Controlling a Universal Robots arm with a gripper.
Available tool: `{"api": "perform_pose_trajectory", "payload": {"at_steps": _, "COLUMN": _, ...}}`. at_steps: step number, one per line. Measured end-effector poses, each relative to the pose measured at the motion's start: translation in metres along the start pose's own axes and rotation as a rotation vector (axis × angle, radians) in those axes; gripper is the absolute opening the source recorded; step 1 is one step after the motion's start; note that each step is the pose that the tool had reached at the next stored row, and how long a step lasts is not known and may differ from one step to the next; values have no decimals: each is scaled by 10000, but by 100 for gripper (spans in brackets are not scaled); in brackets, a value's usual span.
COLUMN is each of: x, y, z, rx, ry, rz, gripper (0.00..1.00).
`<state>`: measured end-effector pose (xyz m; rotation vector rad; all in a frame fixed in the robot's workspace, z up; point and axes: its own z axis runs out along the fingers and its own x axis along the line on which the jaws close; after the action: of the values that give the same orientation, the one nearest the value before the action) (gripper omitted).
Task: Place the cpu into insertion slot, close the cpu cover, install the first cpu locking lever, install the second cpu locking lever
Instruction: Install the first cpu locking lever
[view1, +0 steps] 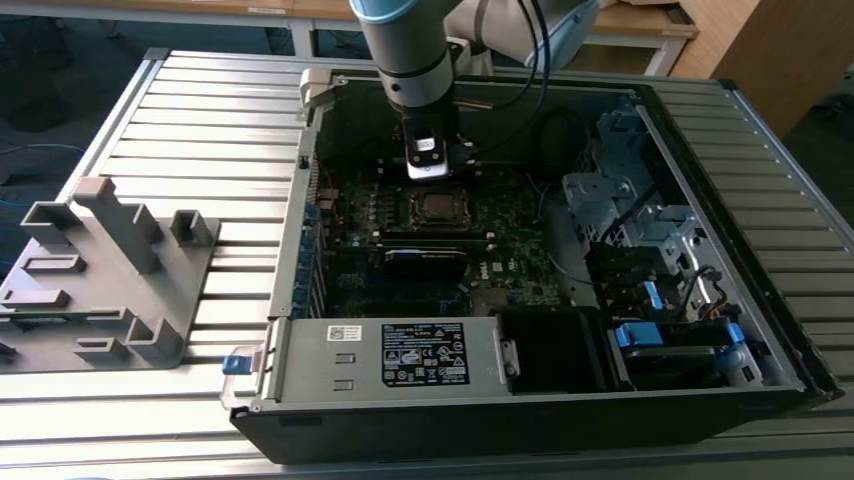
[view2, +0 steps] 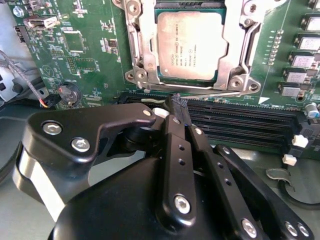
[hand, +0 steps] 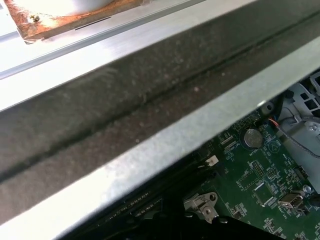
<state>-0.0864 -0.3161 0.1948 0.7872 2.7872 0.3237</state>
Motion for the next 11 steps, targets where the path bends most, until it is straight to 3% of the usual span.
{"api": "perform_pose_trajectory", "payload": {"at_steps": 11, "x": 32, "y": -18, "z": -10, "rx": 13, "ry": -22, "rz": 79, "gripper": 11}}
